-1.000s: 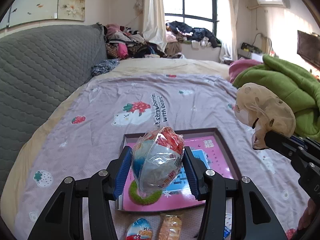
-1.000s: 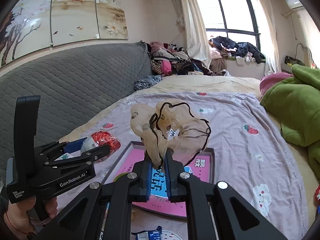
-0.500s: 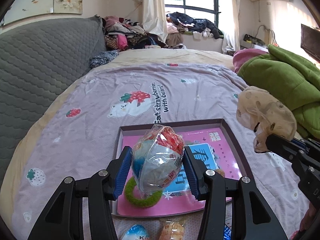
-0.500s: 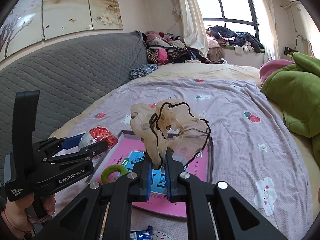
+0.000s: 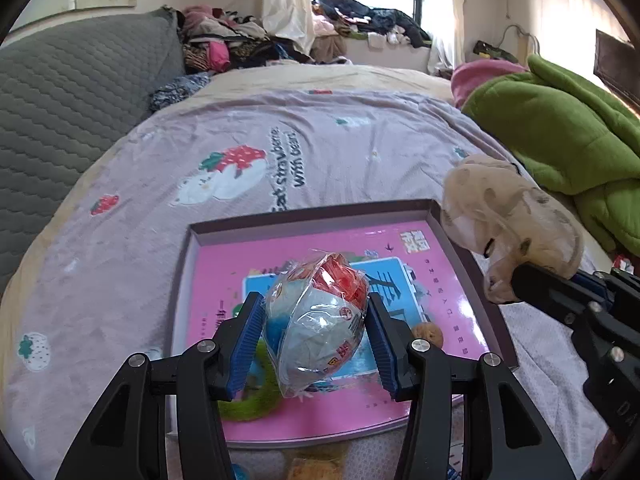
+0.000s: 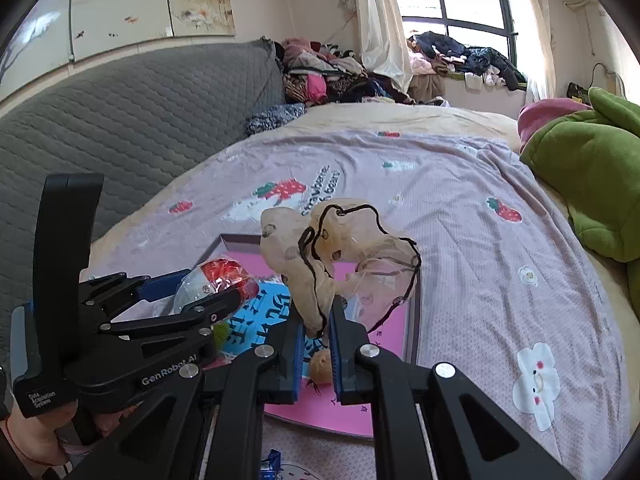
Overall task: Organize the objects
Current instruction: 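Carry the egg toy with left gripper while right gripper carries the scrunchie over the tray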
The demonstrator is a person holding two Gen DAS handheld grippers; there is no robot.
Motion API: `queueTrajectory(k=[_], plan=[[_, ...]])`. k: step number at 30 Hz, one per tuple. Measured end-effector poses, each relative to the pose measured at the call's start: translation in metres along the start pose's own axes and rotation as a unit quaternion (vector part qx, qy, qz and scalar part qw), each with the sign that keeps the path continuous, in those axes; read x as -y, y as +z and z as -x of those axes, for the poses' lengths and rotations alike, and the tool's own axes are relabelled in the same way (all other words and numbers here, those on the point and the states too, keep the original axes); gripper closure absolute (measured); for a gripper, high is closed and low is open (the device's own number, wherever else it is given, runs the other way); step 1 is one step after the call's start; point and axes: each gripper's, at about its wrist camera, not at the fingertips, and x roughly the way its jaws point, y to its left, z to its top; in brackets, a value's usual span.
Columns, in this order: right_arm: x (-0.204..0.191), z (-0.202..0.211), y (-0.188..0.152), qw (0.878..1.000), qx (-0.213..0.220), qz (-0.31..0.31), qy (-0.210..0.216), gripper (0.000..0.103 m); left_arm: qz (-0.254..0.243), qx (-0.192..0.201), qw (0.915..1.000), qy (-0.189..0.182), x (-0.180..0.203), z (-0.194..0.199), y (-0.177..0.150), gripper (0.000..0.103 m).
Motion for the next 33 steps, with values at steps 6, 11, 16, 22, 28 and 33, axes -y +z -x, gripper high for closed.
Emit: queueTrajectory(k=[6, 11, 16, 22, 28, 33], plan=[[0.005, -0.02, -0.007, 1.0, -0.019, -0.004, -0.004, 0.092, -0.005, -0.015, 0.9999, 0.003, 0.008, -0.013, -0.003, 0.05], [0.008, -0.035, -0.013, 0.999, -0.036, -0.004, -0.012, 0.092, -0.017, -0.024, 0.9994, 0.018, 0.016, -0.022, -0.006, 0.05], [0.015, -0.046, -0.018, 0.998, -0.05, -0.007, -0.022, 0.092, -0.013, -0.034, 0.999, 0.027, 0.016, -0.031, -0.007, 0.05], [0.018, -0.06, -0.025, 0.998, -0.061, -0.003, -0.035, 0.092, -0.014, -0.043, 0.9986, 0.027, 0.015, -0.042, -0.009, 0.05], [0.02, -0.071, -0.03, 0.996, -0.072, 0.003, -0.046, 0.092, -0.016, -0.057, 0.9979, 0.026, 0.015, -0.053, -0.013, 0.05], [0.026, -0.076, -0.034, 0.996, -0.079, -0.004, -0.05, 0.092, -0.019, -0.065, 0.9974, 0.027, 0.015, -0.058, -0.018, 0.05]])
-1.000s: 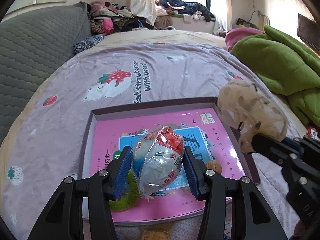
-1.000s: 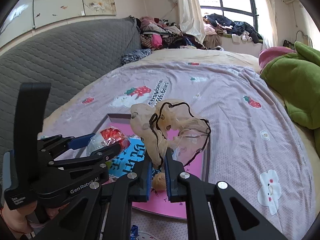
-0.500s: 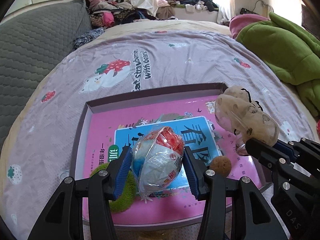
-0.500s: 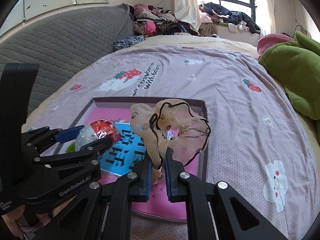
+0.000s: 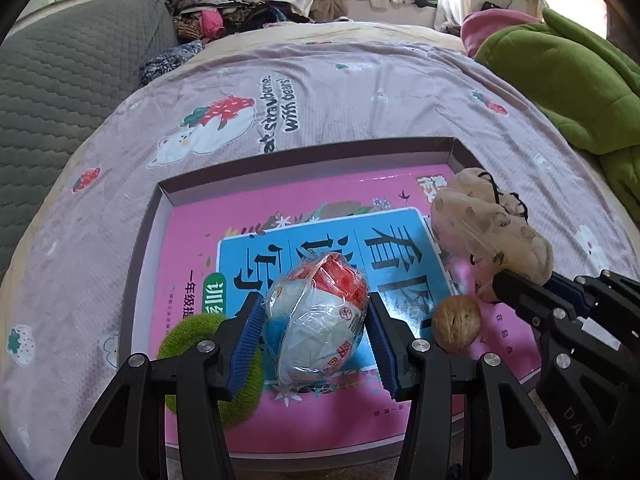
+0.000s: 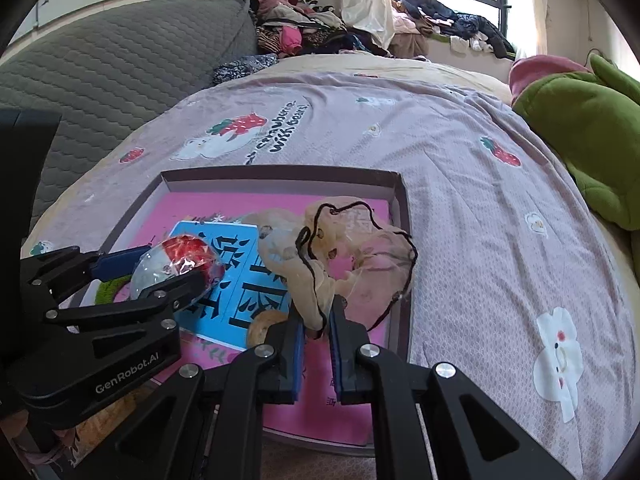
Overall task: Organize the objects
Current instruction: 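Carry the egg toy with left gripper while right gripper carries the scrunchie over the tray, then open left gripper onto the pink book while right gripper releases the scrunchie beside it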
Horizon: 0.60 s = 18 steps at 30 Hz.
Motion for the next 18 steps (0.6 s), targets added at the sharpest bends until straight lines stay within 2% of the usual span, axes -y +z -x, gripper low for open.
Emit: queueTrajectory(k=[18], plan=[[-0.0025, -0.0043, 0.0002, 1.0, -0.015, 0.003, -0.006, 0.085, -0.014, -0.016, 0.9998, 0.005, -0.0027, -0.003, -0.0019, 0.049]])
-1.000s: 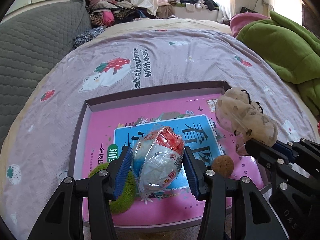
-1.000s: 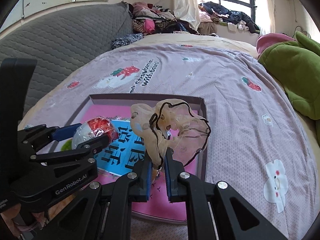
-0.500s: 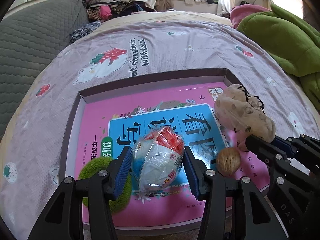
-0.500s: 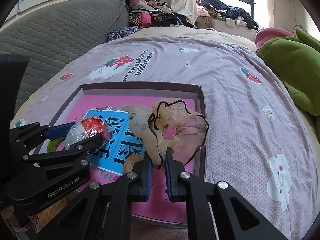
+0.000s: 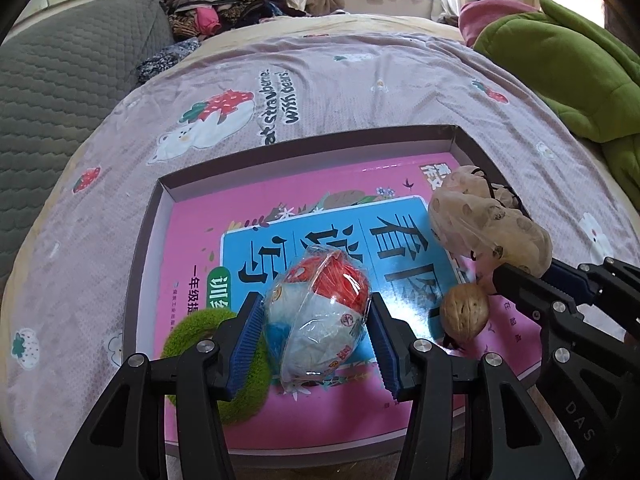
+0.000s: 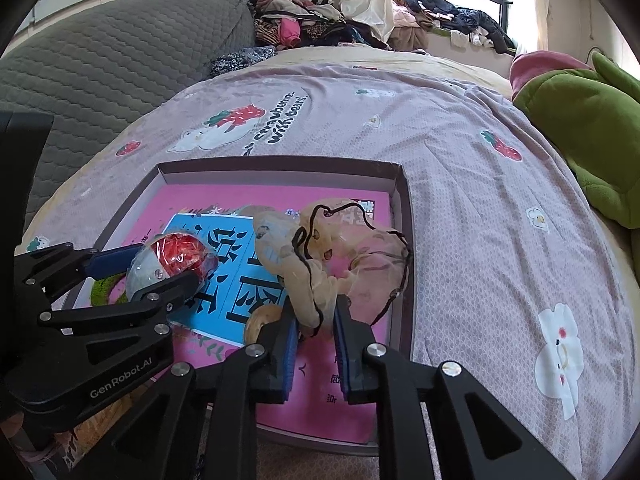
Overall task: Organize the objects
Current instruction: 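Open left gripper onto the pink book while right gripper releases the scrunchie beside it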
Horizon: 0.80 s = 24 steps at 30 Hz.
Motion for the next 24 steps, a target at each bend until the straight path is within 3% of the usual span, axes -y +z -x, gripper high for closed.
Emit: queueTrajectory(k=[4, 8, 14, 24], plan=[[-0.003, 0.002, 0.001, 1.0, 0.001, 0.006, 0.003, 0.08, -0.006, -0.003, 1.0, 0.003, -0.001, 0.0, -0.001, 0.049], [-0.005, 0.004, 0.001, 1.0, 0.001, 0.011, 0.002, 0.073, -0.007, -0.008, 0.9999, -0.003, -0.002, -0.001, -0.004, 0.041], [-0.004, 0.006, 0.003, 1.0, 0.003, 0.006, 0.005, 0.073, -0.002, -0.013, 0.9998, -0.012, -0.004, 0.0, -0.005, 0.034], [-0.005, 0.022, 0.011, 1.0, 0.015, 0.004, 0.011, 0.068, -0.017, -0.005, 0.9998, -0.002, -0.001, 0.014, -0.006, 0.032]])
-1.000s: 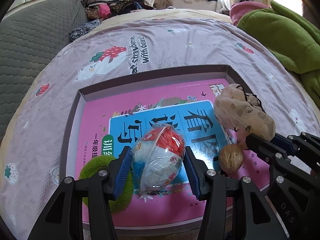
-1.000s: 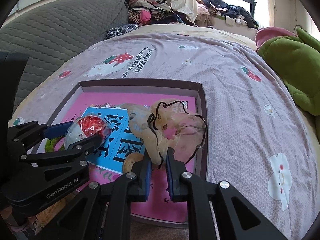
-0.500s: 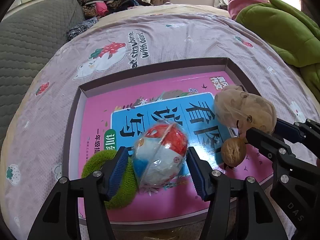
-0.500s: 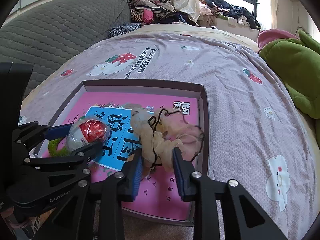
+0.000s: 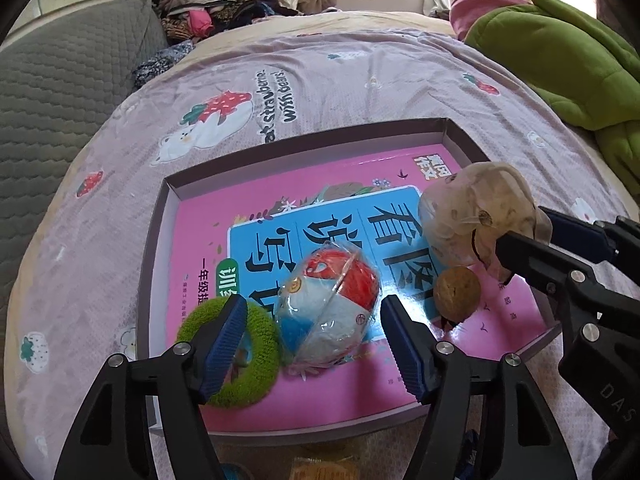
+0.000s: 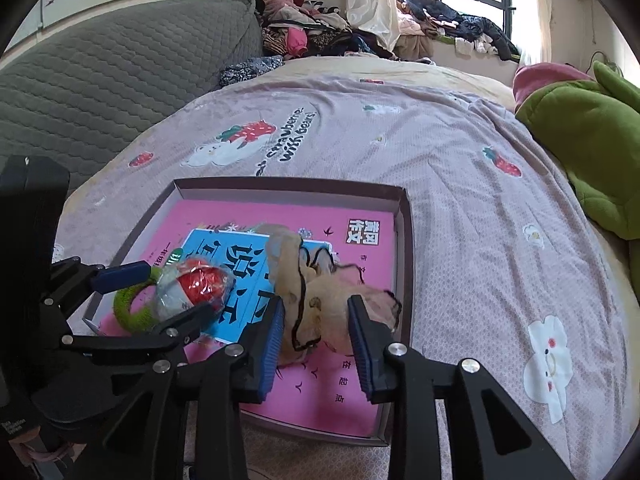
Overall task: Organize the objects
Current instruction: 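Open left gripper onto the pink book while right gripper releases the scrunchie beside it, then withdraw both open grippers back from the tray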
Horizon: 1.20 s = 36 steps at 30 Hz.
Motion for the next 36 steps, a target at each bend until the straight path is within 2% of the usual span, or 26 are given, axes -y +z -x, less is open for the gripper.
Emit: queueTrajectory(k=[10, 14, 20, 32, 36], plan=[[-0.006, 0.014, 0.005, 1.0, 0.01, 0.005, 0.006, 0.064, 0.007, 0.001, 0.9999, -0.007, -0.007, 0.015, -0.003, 0.032], [-0.007, 0.017, 0.006, 1.0, 0.012, 0.006, 0.002, 0.055, 0.014, 0.004, 0.9998, -0.011, -0.012, 0.023, -0.003, 0.032], [-0.009, 0.03, 0.009, 1.0, 0.024, 0.01, 0.004, 0.054, 0.023, 0.016, 0.9996, -0.009, -0.021, 0.037, -0.003, 0.032], [-0.018, 0.068, 0.016, 0.998, 0.054, 0.012, 0.013, 0.053, 0.052, 0.063, 0.9966, -0.002, -0.047, 0.086, -0.005, 0.032], [-0.024, 0.091, 0.017, 0.997, 0.075, 0.012, 0.014, 0.044, 0.055, 0.073, 0.9958, -0.002, -0.055, 0.104, -0.009, 0.031]])
